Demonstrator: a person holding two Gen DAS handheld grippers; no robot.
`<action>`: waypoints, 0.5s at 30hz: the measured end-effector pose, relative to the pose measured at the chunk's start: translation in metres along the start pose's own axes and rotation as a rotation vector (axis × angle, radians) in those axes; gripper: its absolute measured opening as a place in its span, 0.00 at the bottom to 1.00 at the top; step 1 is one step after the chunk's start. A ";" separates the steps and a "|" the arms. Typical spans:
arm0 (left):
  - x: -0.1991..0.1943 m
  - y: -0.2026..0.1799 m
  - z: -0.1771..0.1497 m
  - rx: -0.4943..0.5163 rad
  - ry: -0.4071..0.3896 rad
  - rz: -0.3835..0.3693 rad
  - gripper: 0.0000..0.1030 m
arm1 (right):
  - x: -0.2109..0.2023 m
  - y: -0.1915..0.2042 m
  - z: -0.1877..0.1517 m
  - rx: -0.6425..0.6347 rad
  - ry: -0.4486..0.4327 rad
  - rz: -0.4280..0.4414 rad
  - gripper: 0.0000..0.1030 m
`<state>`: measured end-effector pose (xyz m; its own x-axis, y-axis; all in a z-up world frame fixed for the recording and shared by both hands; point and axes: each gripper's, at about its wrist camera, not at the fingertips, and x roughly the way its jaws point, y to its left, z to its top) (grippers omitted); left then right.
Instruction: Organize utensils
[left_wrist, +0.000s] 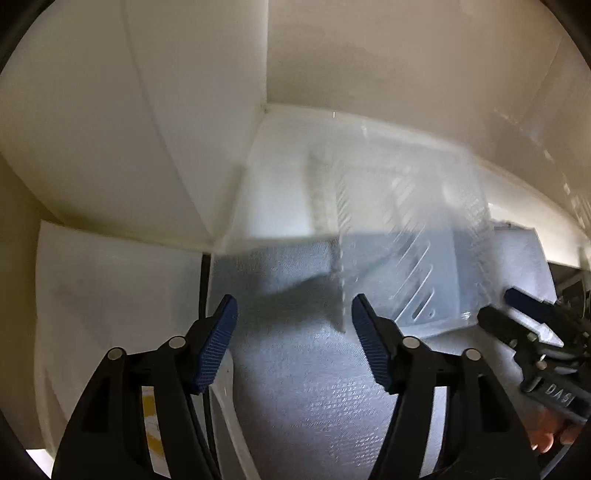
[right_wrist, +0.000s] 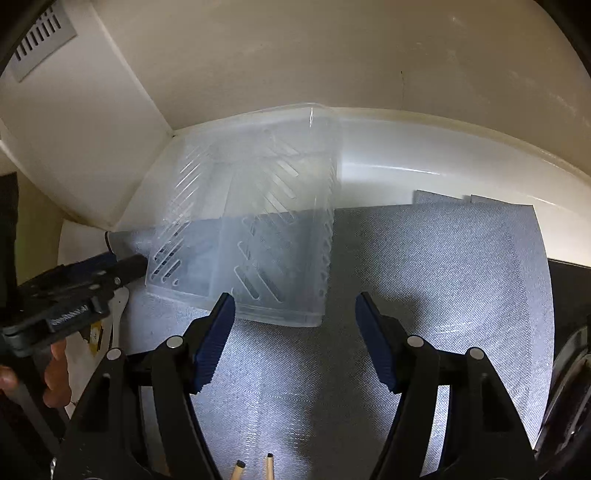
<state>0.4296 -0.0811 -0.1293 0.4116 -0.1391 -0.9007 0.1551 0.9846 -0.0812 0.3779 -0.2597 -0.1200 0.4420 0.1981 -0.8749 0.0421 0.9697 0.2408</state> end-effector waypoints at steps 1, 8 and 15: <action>0.004 0.002 -0.003 -0.003 0.024 -0.008 0.57 | -0.001 0.000 -0.003 -0.010 -0.011 0.001 0.64; 0.017 0.004 -0.026 0.004 0.077 -0.037 0.57 | -0.001 0.000 -0.008 -0.002 -0.039 0.009 0.56; -0.012 0.029 -0.027 -0.017 -0.015 -0.073 0.57 | 0.009 -0.013 -0.029 0.057 0.024 0.063 0.35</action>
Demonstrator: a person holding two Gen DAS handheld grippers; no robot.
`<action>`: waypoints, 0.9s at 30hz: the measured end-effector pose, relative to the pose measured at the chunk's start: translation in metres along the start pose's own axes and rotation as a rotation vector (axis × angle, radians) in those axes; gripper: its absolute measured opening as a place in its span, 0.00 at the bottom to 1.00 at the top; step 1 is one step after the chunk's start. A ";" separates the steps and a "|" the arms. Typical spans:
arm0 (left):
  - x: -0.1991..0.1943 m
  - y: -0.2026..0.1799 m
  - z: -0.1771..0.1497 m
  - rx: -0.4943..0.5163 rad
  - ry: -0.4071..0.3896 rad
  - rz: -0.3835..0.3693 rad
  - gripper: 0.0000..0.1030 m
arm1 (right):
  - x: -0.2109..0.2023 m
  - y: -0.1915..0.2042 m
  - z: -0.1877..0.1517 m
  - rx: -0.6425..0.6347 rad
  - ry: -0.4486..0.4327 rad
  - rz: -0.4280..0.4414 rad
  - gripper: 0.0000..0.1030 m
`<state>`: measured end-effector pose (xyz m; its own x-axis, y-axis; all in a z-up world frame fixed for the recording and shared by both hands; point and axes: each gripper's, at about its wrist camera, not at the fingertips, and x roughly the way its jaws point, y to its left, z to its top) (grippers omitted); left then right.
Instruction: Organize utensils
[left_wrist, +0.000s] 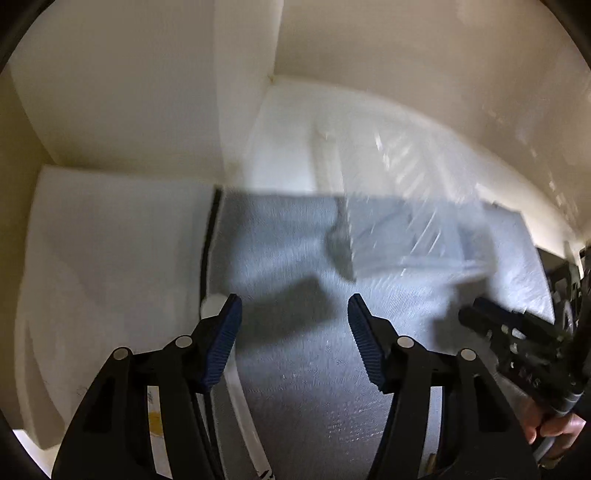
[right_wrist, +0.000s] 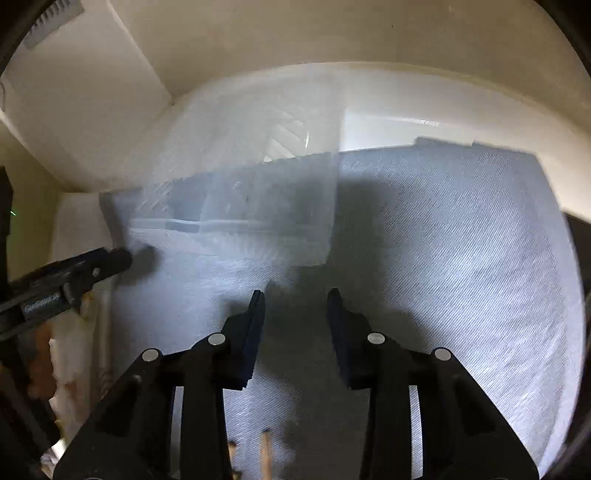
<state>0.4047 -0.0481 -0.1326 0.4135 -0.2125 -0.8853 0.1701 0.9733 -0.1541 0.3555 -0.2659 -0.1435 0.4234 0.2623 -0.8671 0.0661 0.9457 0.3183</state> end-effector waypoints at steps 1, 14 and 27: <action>-0.002 0.002 0.002 0.001 -0.007 -0.003 0.57 | -0.007 -0.001 0.004 0.014 -0.018 0.019 0.37; 0.005 -0.032 0.035 0.030 -0.040 0.029 0.59 | -0.033 0.006 0.139 -0.119 -0.142 -0.032 0.59; 0.012 -0.018 0.020 0.009 0.033 -0.016 0.54 | 0.016 0.050 0.195 -0.601 0.056 -0.023 0.68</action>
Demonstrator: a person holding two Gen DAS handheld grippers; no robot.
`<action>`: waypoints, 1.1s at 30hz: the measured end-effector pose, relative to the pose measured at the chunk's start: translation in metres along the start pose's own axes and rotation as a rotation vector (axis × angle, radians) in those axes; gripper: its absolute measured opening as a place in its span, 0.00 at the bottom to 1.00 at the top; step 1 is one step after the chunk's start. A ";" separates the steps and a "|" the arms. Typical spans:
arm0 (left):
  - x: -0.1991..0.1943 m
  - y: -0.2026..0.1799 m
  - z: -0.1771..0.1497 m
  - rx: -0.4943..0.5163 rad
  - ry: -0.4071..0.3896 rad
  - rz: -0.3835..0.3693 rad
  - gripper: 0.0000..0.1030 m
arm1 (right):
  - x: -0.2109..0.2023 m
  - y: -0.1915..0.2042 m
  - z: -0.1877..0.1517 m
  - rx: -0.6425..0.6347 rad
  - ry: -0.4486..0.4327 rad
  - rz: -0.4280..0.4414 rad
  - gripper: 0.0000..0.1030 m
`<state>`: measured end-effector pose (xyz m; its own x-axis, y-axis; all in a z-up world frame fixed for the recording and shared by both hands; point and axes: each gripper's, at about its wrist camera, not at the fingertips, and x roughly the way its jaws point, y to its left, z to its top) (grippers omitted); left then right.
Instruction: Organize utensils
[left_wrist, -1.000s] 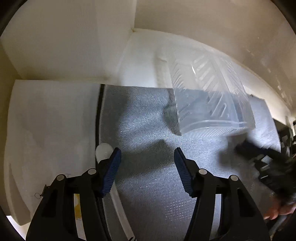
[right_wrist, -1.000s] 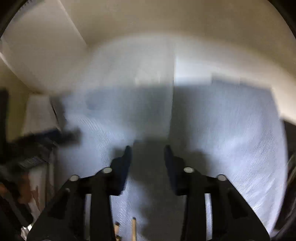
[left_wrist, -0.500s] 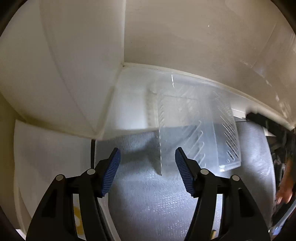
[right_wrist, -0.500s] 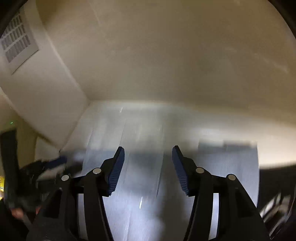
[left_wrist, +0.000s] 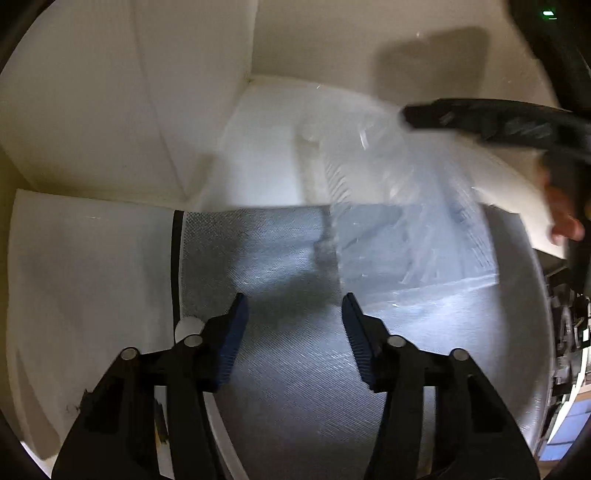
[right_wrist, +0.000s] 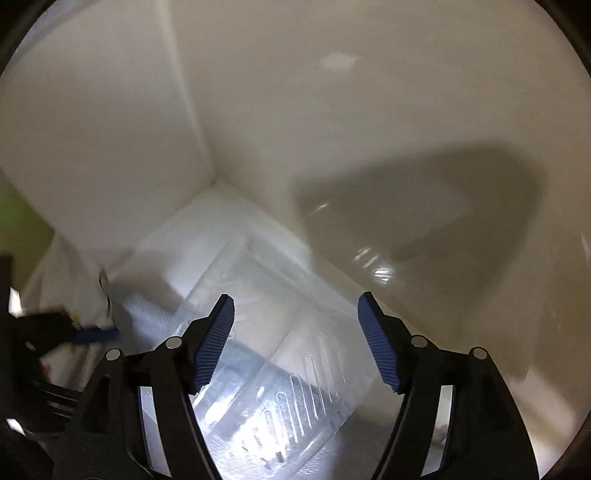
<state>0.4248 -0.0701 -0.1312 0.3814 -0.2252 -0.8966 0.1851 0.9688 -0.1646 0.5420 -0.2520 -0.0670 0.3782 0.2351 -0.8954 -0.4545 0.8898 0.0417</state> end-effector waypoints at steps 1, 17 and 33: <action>-0.004 -0.002 -0.002 -0.006 -0.008 -0.010 0.56 | 0.003 0.000 0.002 -0.023 0.018 0.001 0.70; 0.023 -0.042 -0.045 -0.006 0.135 -0.068 0.71 | 0.045 0.041 0.040 -0.157 0.295 0.179 0.87; 0.043 -0.053 -0.041 0.032 0.128 0.060 0.75 | -0.031 0.074 0.036 -0.260 0.256 0.314 0.77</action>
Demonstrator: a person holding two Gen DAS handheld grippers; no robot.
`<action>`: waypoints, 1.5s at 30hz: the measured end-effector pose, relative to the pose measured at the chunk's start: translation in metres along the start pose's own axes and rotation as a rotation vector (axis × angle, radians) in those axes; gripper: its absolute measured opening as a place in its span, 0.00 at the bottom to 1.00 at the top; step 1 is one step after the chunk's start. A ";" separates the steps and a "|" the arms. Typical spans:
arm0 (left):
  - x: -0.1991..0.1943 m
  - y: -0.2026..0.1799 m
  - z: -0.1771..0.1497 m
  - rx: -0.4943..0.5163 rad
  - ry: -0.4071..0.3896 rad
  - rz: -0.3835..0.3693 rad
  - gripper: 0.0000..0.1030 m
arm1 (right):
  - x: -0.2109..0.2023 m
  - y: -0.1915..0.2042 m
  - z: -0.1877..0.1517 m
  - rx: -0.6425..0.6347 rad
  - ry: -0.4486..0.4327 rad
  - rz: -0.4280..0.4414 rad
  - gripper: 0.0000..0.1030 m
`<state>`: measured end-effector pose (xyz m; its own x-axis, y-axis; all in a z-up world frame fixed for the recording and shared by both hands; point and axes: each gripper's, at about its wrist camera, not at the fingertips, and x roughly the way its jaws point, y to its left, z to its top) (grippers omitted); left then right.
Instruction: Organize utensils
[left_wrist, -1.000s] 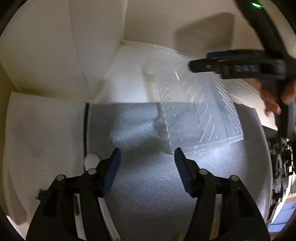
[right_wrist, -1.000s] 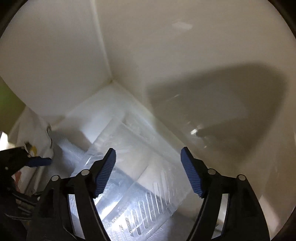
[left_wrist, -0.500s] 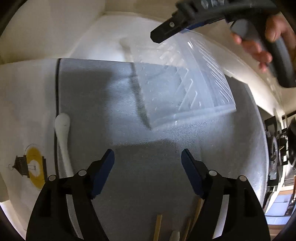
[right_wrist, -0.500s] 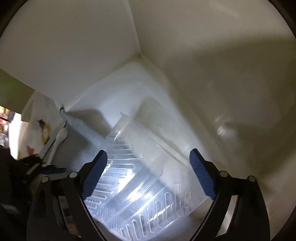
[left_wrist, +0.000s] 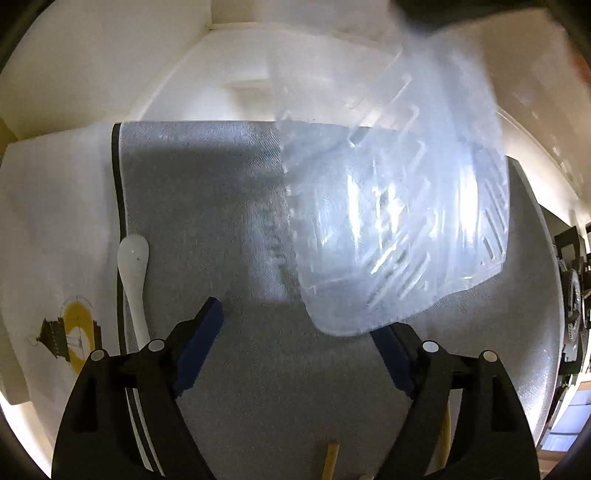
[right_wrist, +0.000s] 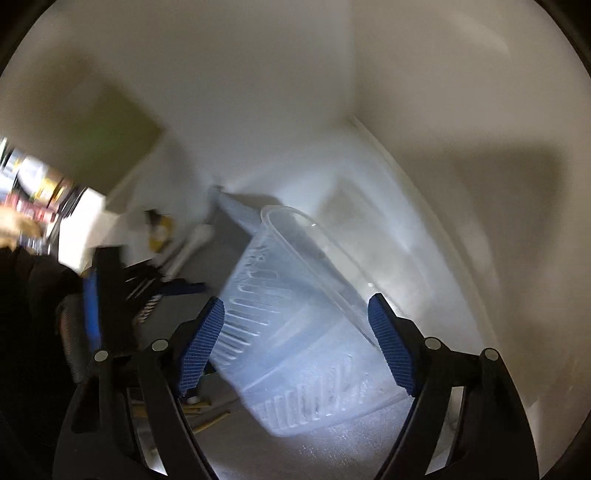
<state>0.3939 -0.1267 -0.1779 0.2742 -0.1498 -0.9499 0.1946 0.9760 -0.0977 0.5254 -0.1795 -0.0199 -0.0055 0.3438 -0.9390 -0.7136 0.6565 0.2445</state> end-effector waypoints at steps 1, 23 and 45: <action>-0.002 0.005 0.003 0.003 0.001 0.017 0.74 | -0.006 0.010 0.000 -0.035 -0.012 -0.017 0.77; -0.045 0.070 -0.060 -0.112 -0.038 0.019 0.85 | -0.021 0.101 -0.075 -0.172 -0.101 0.020 0.77; -0.011 0.090 0.002 -0.077 0.044 0.008 0.61 | 0.041 0.135 -0.243 0.677 -0.168 -0.068 0.62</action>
<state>0.4099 -0.0378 -0.1759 0.2338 -0.1365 -0.9627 0.1187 0.9867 -0.1111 0.2587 -0.2401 -0.0839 0.1708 0.3499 -0.9211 -0.1147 0.9355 0.3341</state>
